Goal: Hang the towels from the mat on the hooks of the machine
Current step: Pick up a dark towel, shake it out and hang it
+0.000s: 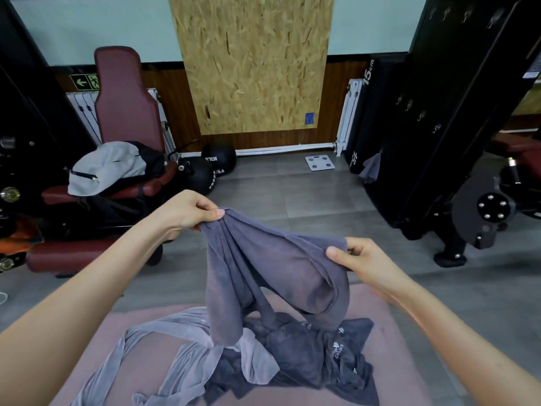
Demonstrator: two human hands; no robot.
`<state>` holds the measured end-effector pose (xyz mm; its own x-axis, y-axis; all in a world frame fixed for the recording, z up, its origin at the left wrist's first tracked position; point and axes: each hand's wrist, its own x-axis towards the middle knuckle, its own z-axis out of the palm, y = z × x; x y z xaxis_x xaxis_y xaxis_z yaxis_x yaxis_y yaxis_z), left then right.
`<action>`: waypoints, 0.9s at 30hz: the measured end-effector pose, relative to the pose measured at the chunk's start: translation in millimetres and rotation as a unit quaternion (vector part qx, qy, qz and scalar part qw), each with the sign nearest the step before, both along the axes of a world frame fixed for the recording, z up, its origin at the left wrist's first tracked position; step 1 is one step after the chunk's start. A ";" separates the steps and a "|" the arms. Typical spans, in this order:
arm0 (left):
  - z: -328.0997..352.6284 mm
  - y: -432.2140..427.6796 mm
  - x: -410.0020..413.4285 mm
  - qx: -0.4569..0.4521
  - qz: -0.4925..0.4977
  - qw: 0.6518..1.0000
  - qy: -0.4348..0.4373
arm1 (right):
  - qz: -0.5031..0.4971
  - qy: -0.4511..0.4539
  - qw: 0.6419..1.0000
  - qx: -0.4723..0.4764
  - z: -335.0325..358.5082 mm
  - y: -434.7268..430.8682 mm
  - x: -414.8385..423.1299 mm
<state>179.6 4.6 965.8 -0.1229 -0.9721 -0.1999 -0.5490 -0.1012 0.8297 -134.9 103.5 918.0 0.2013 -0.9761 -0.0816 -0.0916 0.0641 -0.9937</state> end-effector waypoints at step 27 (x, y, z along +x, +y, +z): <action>-102.5 22.2 50.5 0.121 0.019 0.972 -0.201 | -0.220 0.337 0.914 -0.045 -77.4 -57.3 39.7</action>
<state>230.1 26.8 863.3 0.0466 -0.8933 -0.4471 -0.8157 -0.2924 0.4992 -95.2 46.3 840.6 -0.2782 -0.9596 0.0428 -0.6708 0.1622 -0.7237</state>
